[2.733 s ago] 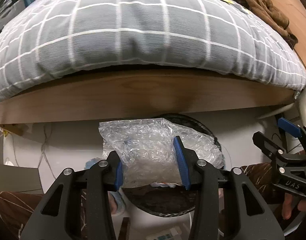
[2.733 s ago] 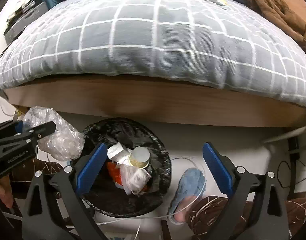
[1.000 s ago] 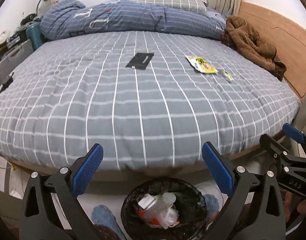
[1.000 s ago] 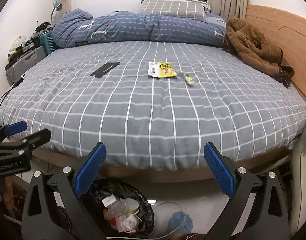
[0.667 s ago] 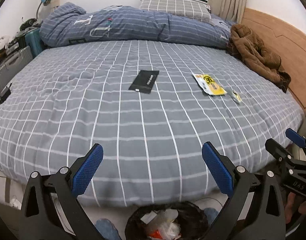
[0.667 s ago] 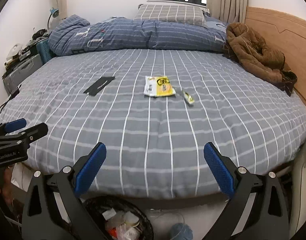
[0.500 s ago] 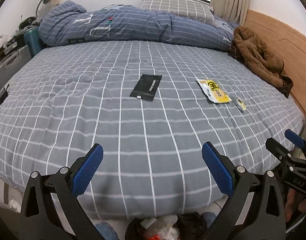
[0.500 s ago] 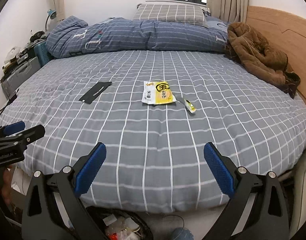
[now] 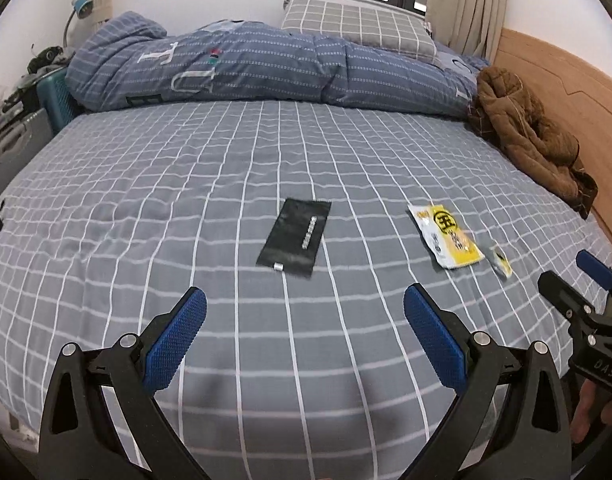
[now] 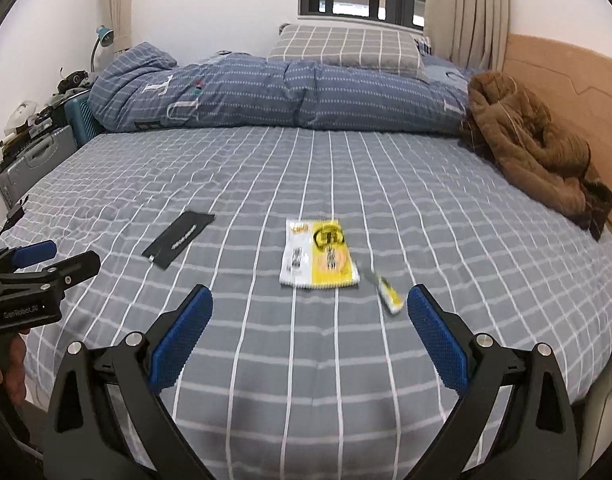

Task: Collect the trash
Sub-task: 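Raise both tools and move them toward the black packet and snack wrapper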

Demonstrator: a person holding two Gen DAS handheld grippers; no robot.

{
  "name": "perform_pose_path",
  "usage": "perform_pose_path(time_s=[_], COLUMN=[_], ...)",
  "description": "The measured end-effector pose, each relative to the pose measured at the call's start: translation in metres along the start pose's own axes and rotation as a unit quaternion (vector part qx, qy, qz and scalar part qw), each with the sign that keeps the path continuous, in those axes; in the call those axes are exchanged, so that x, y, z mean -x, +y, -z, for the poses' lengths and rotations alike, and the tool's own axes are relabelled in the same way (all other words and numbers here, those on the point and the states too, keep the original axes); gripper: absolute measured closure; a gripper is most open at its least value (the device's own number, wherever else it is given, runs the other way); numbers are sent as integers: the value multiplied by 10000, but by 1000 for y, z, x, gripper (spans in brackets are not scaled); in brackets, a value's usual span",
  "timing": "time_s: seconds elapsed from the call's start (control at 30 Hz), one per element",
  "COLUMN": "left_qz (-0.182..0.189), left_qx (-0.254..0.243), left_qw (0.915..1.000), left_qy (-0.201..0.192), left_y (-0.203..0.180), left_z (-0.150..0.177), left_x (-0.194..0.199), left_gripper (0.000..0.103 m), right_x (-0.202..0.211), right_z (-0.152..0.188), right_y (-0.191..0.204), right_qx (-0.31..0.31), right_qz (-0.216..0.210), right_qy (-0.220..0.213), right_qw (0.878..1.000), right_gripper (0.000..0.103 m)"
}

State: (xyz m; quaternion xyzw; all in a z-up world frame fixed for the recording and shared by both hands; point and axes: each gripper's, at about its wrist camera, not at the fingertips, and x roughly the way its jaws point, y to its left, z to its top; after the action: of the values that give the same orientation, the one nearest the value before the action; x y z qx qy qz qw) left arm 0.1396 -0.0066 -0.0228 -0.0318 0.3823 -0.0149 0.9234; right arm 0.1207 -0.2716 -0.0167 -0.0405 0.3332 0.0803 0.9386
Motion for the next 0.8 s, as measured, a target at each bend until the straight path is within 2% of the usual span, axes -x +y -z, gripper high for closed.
perform_pose_path(time_s=[0.47, 0.8], left_qz=[-88, -44], left_qx=[-74, -45], left_qw=[9999, 9997], left_qy=[-38, 242], left_y=[16, 33], left_z=[-55, -65], left_x=[-59, -105], left_gripper=[6, 6], right_x=[-69, -127], right_z=[-41, -42], right_y=[-3, -1], right_qx=[70, -102], right_qz=[-1, -218], right_qy=[77, 579], right_qw=[9999, 9980], right_gripper=[9, 9])
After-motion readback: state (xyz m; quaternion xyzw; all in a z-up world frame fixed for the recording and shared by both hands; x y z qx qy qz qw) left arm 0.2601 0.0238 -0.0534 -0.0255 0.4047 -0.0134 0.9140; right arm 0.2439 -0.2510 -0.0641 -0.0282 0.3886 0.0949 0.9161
